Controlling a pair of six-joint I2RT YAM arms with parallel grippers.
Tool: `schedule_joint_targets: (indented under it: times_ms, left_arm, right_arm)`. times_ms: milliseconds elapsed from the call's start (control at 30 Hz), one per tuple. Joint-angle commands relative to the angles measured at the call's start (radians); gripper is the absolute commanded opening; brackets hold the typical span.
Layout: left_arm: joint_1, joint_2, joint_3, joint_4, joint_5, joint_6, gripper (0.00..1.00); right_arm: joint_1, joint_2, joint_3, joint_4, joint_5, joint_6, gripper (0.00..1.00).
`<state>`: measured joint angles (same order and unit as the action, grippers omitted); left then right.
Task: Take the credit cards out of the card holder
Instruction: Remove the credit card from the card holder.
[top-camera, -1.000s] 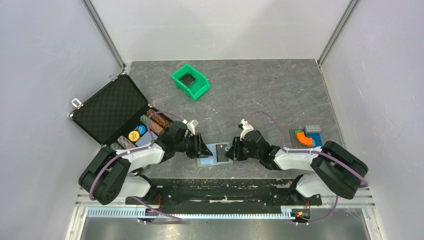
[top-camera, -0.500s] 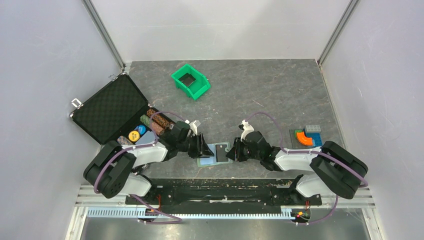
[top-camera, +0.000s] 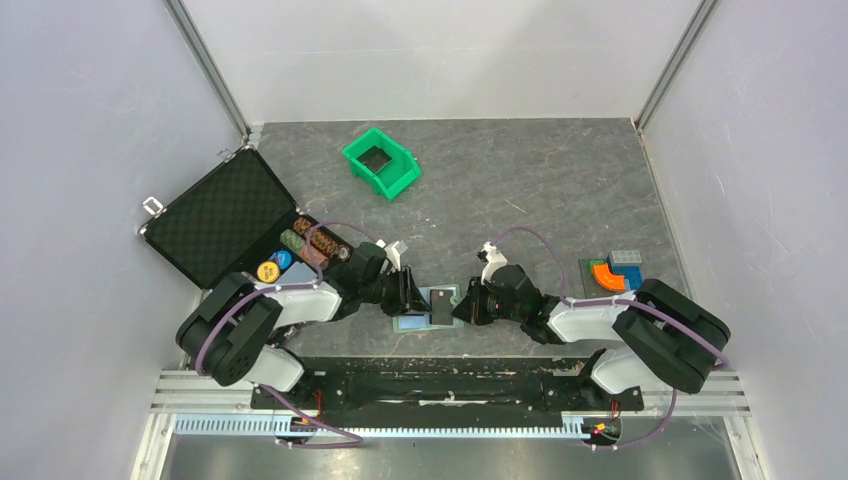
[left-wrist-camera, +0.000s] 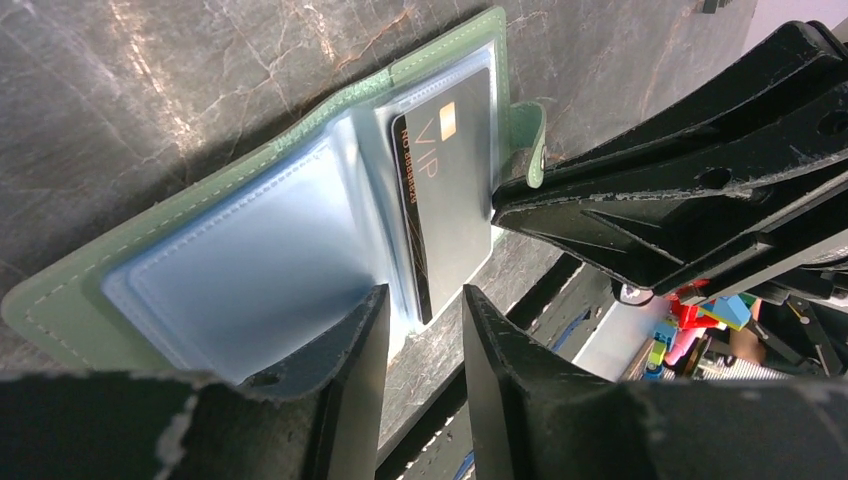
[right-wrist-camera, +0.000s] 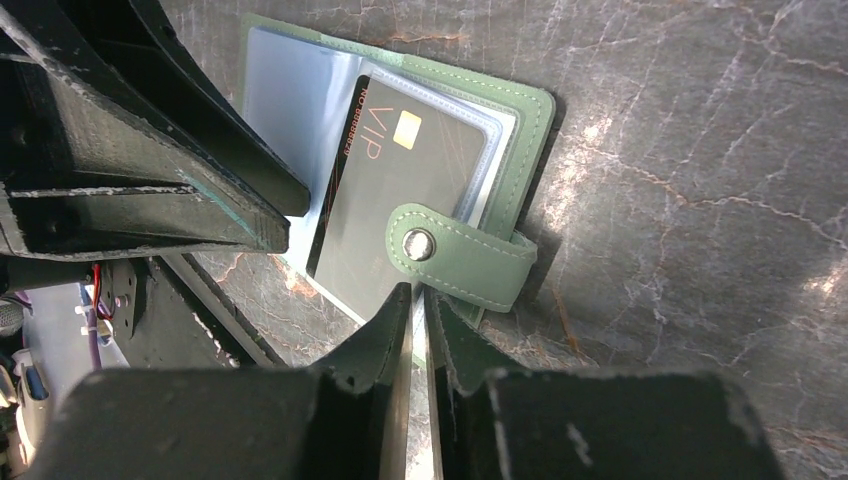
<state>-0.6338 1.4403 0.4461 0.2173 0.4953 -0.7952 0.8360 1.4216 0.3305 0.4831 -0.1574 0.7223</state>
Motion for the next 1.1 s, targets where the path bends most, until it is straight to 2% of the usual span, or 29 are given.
schedule_joint_targets:
  times_ms: [0,267,467,700,1067]
  left_arm:
    - [-0.014,0.029,0.038,0.058,-0.027,-0.039,0.39]
    - [-0.037,0.076,0.052,0.108,-0.018,-0.052,0.36]
    - [-0.043,0.092,0.051,0.131,-0.011,-0.060,0.29]
    - [-0.043,0.092,0.046,0.121,-0.010,-0.092,0.03]
    - [-0.041,0.047,0.082,-0.031,-0.037,-0.096,0.02]
  right_arm:
    - [0.003,0.008,-0.008,0.035,0.000,-0.003,0.11]
    - [0.003,0.005,-0.010,0.035,0.000,-0.006,0.10]
    - [0.003,0.001,-0.011,0.037,0.001,-0.007,0.10]
    - [0.002,-0.001,-0.011,0.030,0.011,-0.007,0.10]
    - [-0.006,-0.017,-0.022,0.000,0.043,-0.023,0.08]
